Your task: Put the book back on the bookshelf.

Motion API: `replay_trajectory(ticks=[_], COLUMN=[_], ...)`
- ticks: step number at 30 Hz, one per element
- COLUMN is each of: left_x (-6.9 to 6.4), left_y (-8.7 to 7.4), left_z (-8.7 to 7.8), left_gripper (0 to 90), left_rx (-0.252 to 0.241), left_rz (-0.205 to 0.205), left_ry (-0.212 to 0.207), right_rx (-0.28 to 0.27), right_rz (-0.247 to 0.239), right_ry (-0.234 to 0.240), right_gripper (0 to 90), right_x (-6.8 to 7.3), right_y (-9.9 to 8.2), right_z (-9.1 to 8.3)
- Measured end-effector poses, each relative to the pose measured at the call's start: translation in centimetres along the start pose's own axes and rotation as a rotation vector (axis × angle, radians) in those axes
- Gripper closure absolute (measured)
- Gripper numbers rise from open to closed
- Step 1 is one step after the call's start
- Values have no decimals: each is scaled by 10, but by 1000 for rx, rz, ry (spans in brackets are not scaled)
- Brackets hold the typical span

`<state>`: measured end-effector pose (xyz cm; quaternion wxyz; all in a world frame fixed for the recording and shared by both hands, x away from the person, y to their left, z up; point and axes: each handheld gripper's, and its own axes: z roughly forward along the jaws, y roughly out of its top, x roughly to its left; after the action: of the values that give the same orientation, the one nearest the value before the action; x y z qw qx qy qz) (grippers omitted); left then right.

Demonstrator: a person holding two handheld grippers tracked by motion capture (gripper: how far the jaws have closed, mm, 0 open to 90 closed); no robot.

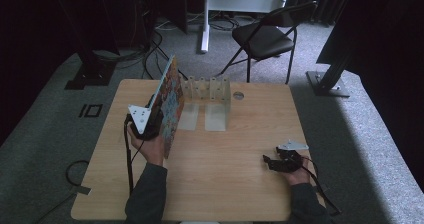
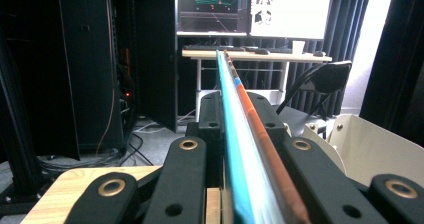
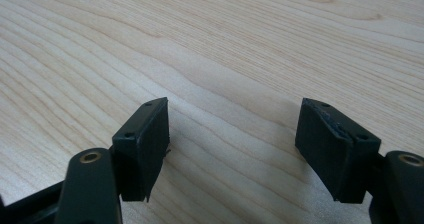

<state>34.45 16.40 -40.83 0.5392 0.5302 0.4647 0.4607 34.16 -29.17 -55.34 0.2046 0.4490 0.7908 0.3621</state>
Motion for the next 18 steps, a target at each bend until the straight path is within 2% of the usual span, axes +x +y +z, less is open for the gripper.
replay_trajectory(ticks=[11,18], left_x=[4,5], left_y=[-4,-7], left_z=[2,0], left_gripper=[755,717], left_rx=[38,41], left_rz=[2,6], left_ry=[-8,-4], right_rx=[0,0], right_rz=[0,0], right_ry=[0,0], right_gripper=[293,293], right_x=[0,0], right_y=[0,0], right_z=[0,0])
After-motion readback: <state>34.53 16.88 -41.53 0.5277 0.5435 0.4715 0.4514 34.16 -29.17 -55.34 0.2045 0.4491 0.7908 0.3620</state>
